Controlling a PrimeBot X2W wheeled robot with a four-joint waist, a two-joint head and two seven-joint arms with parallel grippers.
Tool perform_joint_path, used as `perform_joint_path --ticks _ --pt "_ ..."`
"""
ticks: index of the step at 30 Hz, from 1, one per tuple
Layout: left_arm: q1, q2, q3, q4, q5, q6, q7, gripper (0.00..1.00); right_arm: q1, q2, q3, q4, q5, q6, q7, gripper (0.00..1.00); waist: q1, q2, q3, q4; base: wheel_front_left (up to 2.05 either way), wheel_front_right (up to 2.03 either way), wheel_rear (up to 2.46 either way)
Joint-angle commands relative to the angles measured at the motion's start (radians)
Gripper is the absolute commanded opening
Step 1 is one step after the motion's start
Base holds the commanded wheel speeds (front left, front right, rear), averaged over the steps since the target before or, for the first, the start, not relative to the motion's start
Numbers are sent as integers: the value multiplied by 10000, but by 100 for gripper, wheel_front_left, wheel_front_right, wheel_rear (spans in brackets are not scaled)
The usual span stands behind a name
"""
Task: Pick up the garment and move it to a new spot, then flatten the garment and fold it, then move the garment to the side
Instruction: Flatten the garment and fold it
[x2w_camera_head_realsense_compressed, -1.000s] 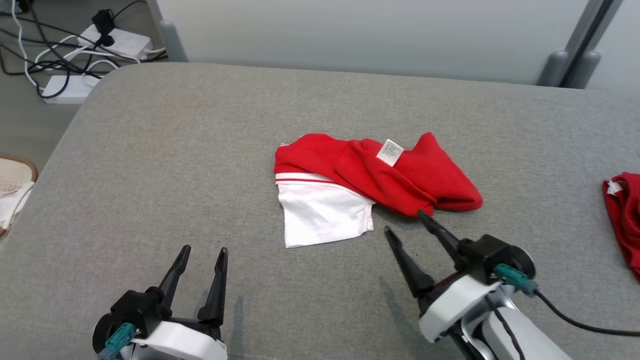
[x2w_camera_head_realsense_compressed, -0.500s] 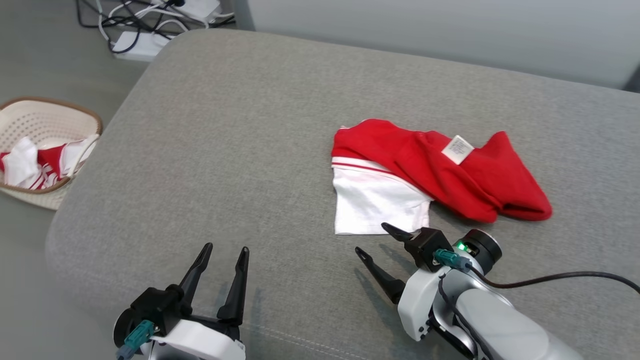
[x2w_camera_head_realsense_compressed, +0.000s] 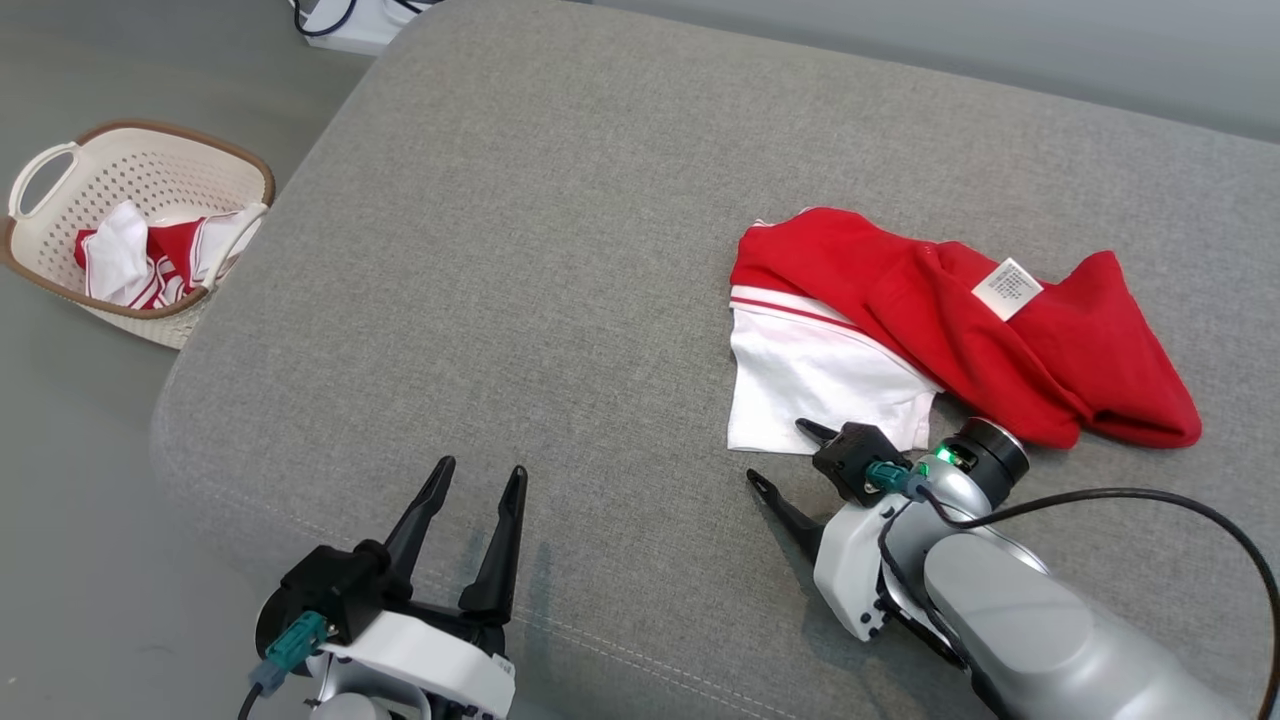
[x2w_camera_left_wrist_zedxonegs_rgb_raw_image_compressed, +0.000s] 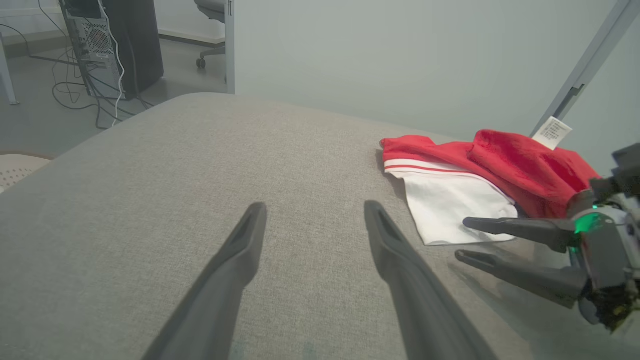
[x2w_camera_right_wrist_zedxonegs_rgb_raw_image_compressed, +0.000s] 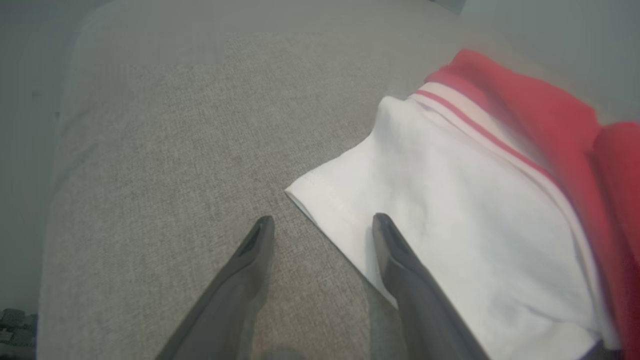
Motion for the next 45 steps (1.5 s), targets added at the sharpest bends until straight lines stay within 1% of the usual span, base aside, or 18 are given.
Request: perform_joint_path --ticks 1,7,11,13,14,15,16,17,18,19,22,24,27,31,32,36,40,45 --pt "-388 79 278 -196 -149 -60 -61 100 -132 211 130 7 -91 42 -86 100 0 0 77 52 0 0 0" --pt "-507 79 123 -178 -300 -4 -61 100 -453 300 598 470 -235 42 -176 100 0 0 249 170 0 0 0" --pt "-560 78 45 -147 -384 22 -61 100 -711 336 737 855 -302 42 -143 87 0 0 320 237 0 0 0" --pt "-591 78 -4 -134 -428 32 -61 100 -809 380 785 1033 -311 42 -129 74 0 0 353 278 0 0 0" --pt "-607 78 -31 -125 -448 36 -61 100 -864 401 813 1124 -329 42 -120 63 0 0 368 296 0 0 0" --pt "-620 78 -56 -116 -472 42 -61 100 -908 422 831 1233 -335 42 -79 46 0 0 376 315 0 0 0" --pt "-630 78 -80 -104 -492 51 -61 100 -946 446 840 1325 -329 42 -66 42 0 0 384 334 0 0 0" --pt "-641 78 -100 -94 -513 63 -61 100 -981 471 847 1402 -325 42 -68 32 0 0 392 350 0 0 0" --pt "-651 78 -114 -85 -529 72 -61 100 -1004 495 872 1484 -320 42 -43 12 0 0 396 365 0 0 0" --pt "-658 78 -127 -74 -538 78 -61 100 -1023 519 898 1556 -306 42 -21 0 0 0 395 377 0 0 0" --pt "-667 78 -132 -53 -548 92 -61 100 -1119 578 881 1630 -192 42 -160 0 0 0 378 372 0 0 0" --pt "-658 78 -118 -52 -544 93 -61 100 -1263 637 794 1431 -18 42 -399 0 0 0 355 333 0 0 0" --pt "-626 78 -198 -51 -535 78 -61 100 -1660 745 701 818 284 42 -650 0 0 0 318 210 0 0 0" --pt "-630 78 -412 -10 -535 60 -61 100 -2483 858 707 -293 688 42 -782 0 0 0 216 63 0 0 0" --pt "-630 78 -412 -10 -535 60 -61 100 -2483 858 707 -293 688 42 -782 0 0 0 216 63 0 0 0" --pt "-635 78 -694 54 -540 45 -61 100 -3404 904 873 -937 976 42 -802 0 0 0 81 6 0 0 0" --pt "-608 78 -1021 115 -525 26 -61 100 -4420 921 932 -973 1139 42 -775 0 0 0 -69 54 0 0 0" --pt "-501 78 -1418 161 -557 11 -61 100 -5513 929 894 -595 1294 42 -742 0 0 0 -271 165 0 0 0"
